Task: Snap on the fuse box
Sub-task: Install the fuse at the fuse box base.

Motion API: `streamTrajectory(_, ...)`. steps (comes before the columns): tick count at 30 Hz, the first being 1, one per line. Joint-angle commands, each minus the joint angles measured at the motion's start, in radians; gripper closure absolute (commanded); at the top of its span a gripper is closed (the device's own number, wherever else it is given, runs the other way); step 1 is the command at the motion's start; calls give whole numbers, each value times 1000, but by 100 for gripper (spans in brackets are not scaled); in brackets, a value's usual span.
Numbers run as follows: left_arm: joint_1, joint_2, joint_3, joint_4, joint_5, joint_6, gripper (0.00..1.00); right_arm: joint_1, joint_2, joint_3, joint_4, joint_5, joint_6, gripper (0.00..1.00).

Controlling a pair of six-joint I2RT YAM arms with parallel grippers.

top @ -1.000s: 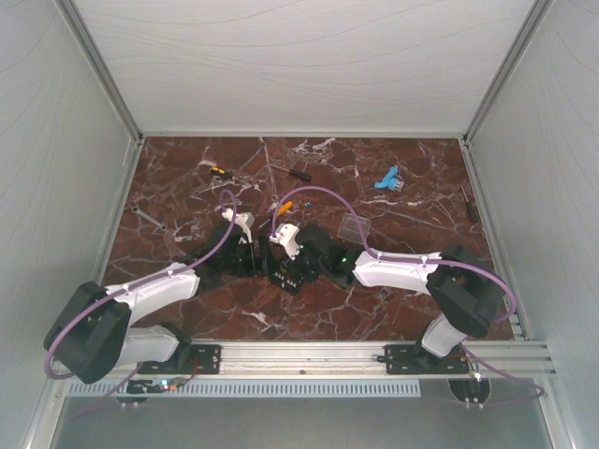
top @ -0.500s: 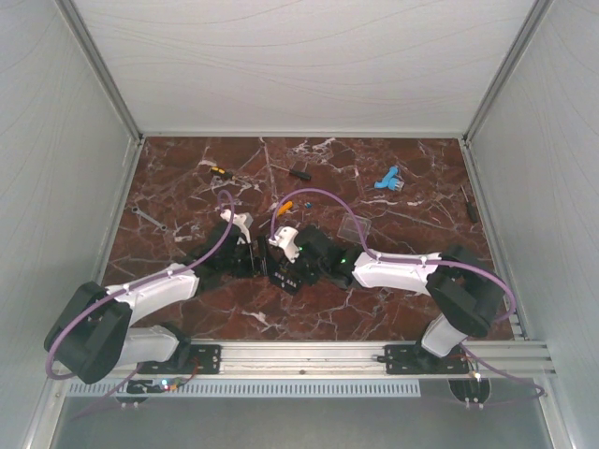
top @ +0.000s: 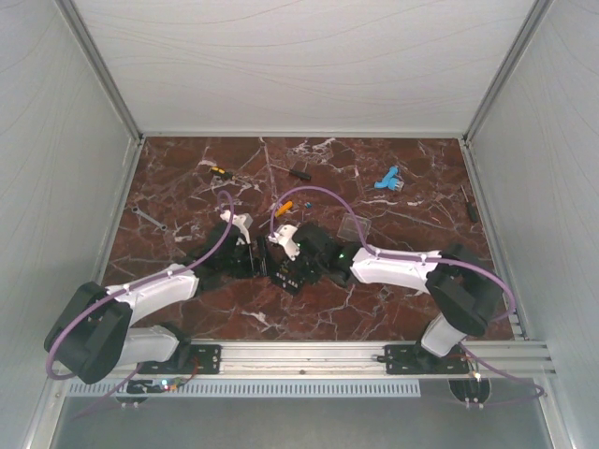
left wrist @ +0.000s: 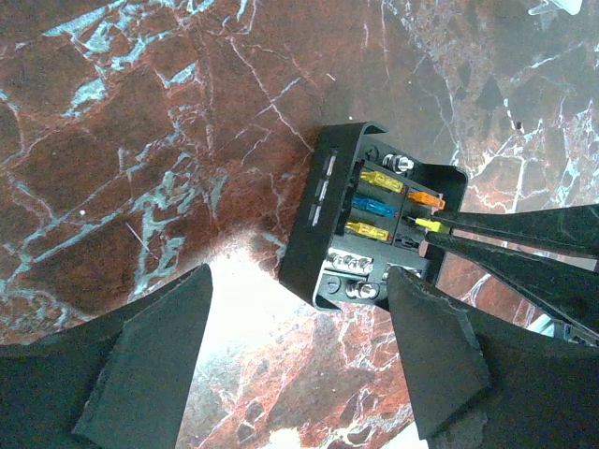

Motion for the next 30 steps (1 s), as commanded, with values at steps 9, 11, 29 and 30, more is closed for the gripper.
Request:
streamTrajectory(9,69,-35,-35,56,106,-16,26,-23,138,211,-282,-79,-57,100)
streamTrajectory(11,77,-37,-38,55,115,-16,28,-24,148,222,-293,-71,-57,100)
streamTrajectory(29,91,-38,-46,74,145,-16,29,-24,90,250,-281,-37,-39,87)
streamTrajectory(30,92,-35,-46,76,147,-16,29,-25,91,251,-279,-36,-38,87)
